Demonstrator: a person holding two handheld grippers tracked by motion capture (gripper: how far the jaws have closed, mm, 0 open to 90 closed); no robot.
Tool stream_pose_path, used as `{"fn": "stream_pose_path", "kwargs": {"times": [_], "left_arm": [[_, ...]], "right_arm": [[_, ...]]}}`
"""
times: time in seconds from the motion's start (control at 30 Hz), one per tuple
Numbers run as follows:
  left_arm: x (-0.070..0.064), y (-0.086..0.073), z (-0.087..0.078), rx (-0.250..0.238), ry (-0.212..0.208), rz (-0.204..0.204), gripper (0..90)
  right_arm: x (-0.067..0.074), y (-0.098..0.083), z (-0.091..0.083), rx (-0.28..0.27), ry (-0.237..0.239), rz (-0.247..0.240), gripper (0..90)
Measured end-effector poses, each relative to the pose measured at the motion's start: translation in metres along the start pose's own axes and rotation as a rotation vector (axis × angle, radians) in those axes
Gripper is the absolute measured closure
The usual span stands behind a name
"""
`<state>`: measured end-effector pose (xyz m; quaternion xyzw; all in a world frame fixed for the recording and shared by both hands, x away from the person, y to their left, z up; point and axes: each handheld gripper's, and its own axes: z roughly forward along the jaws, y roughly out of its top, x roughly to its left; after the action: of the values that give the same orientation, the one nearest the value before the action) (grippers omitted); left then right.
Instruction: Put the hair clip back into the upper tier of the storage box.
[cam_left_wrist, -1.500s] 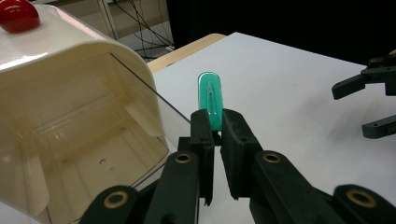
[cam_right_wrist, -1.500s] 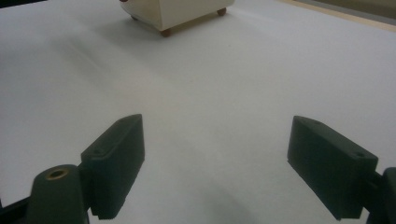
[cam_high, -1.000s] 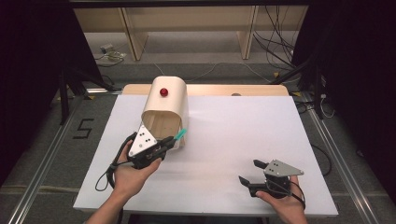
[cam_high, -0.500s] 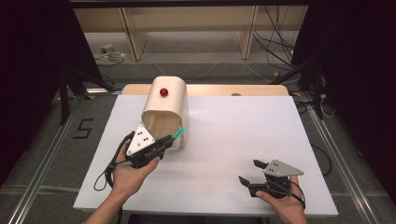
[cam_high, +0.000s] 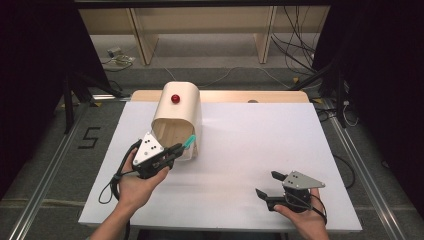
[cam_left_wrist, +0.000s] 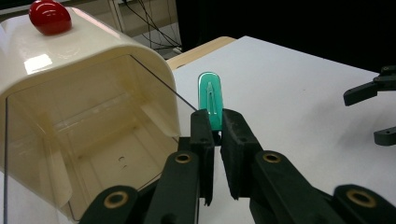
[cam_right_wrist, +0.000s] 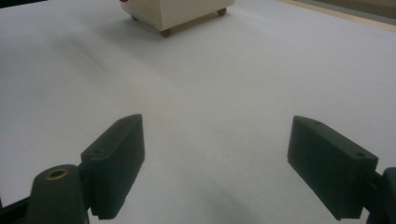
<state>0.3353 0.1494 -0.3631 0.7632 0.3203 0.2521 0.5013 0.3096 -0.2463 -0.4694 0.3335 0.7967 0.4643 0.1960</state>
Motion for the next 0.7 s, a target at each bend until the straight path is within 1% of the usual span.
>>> {"fn": "stream_pose_path", "kwargs": {"times": [0.1,0.23,0.3,0.67,0.7], "left_arm": [[0.0011,0.0004,-0.0006,0.000,0.002,0.004,83.1],[0.0021,0.0006,-0.0012,-0.002,0.006,-0.006,83.1],[0.0030,0.0008,-0.0016,-0.003,0.009,-0.002,83.1],[0.0061,0.0017,-0.0034,-0.006,0.016,-0.014,83.1],[0.0065,0.0018,-0.0035,-0.005,0.017,-0.013,83.1]], "right_arm": [[-0.0001,-0.0001,0.0002,-0.004,0.002,-0.001,20.0],[0.0000,0.0000,0.0001,0.000,0.000,0.000,20.0],[0.0000,0.0000,0.0000,0.001,0.001,0.000,20.0],[0.0000,0.0001,0.0002,0.003,0.001,0.000,20.0],[-0.0005,0.0001,0.0007,-0.002,0.002,-0.008,20.0]]}}
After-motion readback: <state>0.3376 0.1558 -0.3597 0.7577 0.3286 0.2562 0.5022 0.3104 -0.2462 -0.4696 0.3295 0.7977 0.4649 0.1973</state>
